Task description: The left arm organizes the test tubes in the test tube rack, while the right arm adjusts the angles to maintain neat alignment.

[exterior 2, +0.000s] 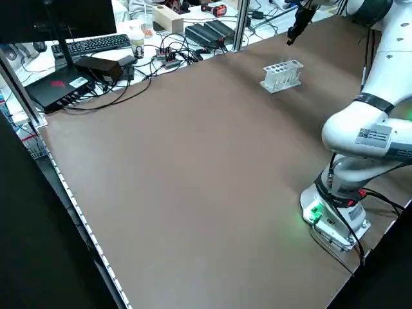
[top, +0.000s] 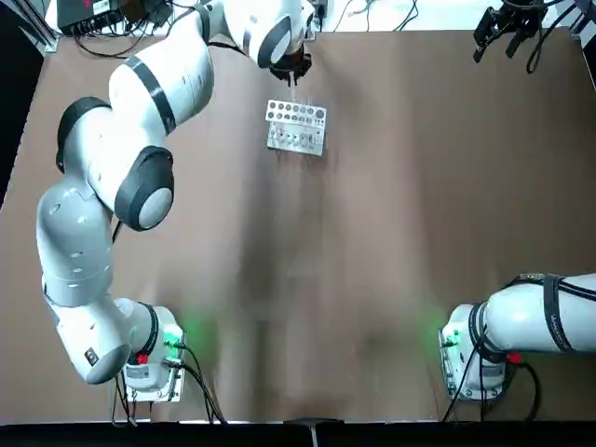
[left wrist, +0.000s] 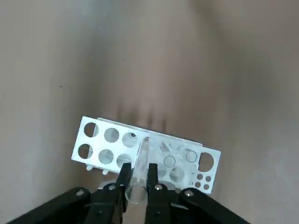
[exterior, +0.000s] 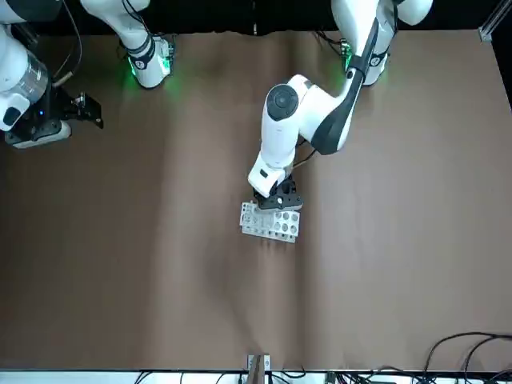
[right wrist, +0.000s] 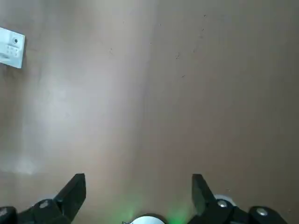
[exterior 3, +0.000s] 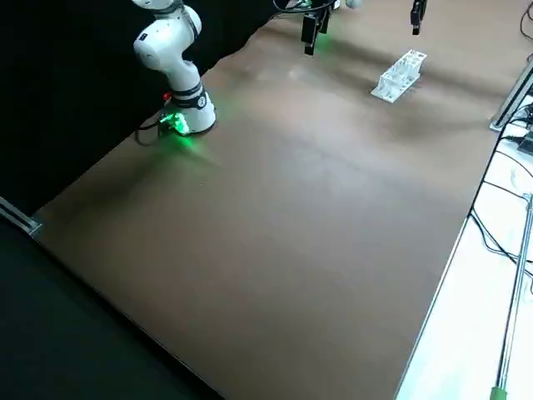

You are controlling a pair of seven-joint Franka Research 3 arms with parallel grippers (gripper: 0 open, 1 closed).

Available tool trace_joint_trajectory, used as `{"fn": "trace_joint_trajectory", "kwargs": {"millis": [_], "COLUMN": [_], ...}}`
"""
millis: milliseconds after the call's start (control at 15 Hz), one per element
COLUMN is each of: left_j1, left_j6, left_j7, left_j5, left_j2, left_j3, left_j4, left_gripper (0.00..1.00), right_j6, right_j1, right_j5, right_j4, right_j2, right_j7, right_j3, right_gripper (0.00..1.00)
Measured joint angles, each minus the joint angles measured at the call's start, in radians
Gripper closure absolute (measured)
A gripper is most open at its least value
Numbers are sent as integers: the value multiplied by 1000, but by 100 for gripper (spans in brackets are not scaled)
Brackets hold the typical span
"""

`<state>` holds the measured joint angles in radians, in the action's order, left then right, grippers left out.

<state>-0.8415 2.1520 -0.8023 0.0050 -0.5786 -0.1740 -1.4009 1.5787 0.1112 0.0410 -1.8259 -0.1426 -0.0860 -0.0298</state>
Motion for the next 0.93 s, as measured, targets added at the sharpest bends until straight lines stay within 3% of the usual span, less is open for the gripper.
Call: {"fn": "trace_joint_trajectory", "kwargs": {"millis": [933], "left_j1": [1], "left_j6": [50], "left_j7": [0], "left_j5": [0], "left_j2": [-21], "left_j3": [0], "left_j4": [0], "left_gripper": [82], "right_j6": [0], "right_j1": [0], "right_j5": [0], "right_j4": [0], "right_j2": [0], "right_j7": [0], "right_j3": [0], "right_gripper": [0]}}
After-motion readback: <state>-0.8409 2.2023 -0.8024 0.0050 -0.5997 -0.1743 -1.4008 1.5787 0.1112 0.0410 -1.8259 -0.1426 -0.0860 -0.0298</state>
